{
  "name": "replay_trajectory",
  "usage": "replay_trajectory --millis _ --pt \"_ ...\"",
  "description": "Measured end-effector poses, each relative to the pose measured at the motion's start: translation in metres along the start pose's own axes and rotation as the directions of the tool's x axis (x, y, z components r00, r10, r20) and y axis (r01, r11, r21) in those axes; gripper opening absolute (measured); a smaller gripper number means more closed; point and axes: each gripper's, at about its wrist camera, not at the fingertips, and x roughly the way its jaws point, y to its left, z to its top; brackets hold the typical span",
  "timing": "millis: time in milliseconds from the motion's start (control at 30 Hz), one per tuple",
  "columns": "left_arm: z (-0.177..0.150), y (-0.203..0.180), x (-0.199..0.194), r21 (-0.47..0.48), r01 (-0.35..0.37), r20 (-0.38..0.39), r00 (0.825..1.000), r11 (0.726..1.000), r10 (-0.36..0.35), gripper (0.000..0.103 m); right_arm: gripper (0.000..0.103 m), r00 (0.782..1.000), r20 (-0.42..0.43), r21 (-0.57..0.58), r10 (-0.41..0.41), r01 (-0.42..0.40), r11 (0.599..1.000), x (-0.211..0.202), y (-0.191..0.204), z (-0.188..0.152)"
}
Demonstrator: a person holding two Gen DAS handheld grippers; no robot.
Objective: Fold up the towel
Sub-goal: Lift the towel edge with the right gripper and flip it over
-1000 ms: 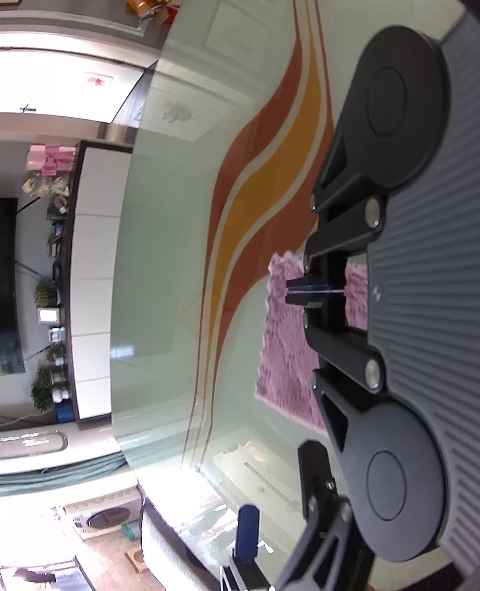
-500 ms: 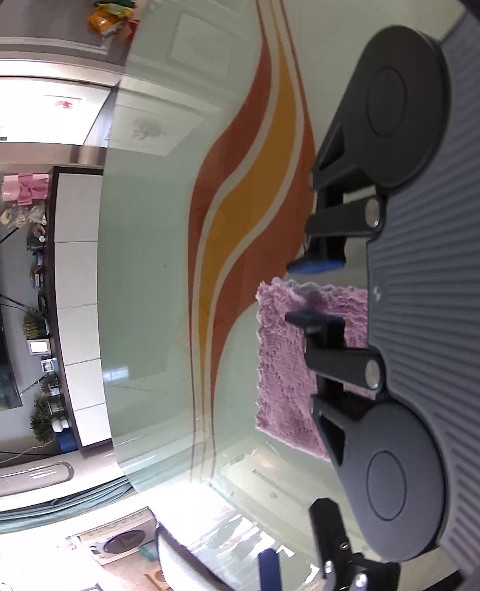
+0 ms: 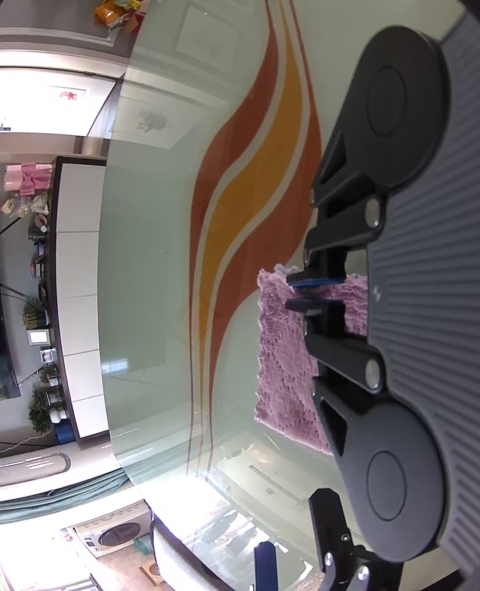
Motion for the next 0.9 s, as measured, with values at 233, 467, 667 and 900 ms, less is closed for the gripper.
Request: replay_trajectory --millis 233,467,667,900 --pt "-0.001 -0.001 -0.001 0.0 0.001 0.006 1.0 1.0 -0.001 0.102 0.003 0.999 0.043 -0.026 0.017 -0.015 1.0 -0.017 0.008 -0.001" --pt "0.0 0.004 -0.006 -0.003 -0.009 0.02 1.0 1.0 0.009 0.102 0.003 0.993 0.094 -0.068 0.069 -0.063 0.996 -0.041 0.023 0.004" --pt "-0.003 0.026 -0.018 -0.054 -0.051 0.034 0.998 0.997 0.053 0.102 0.003 0.983 0.117 -0.135 0.14 -0.124 0.983 -0.067 0.046 -0.006" --pt "-0.008 0.044 -0.032 -0.087 -0.09 0.044 0.995 0.992 0.094 0.102 0.003 0.982 0.07 -0.216 0.177 -0.159 0.963 -0.074 0.069 -0.034"
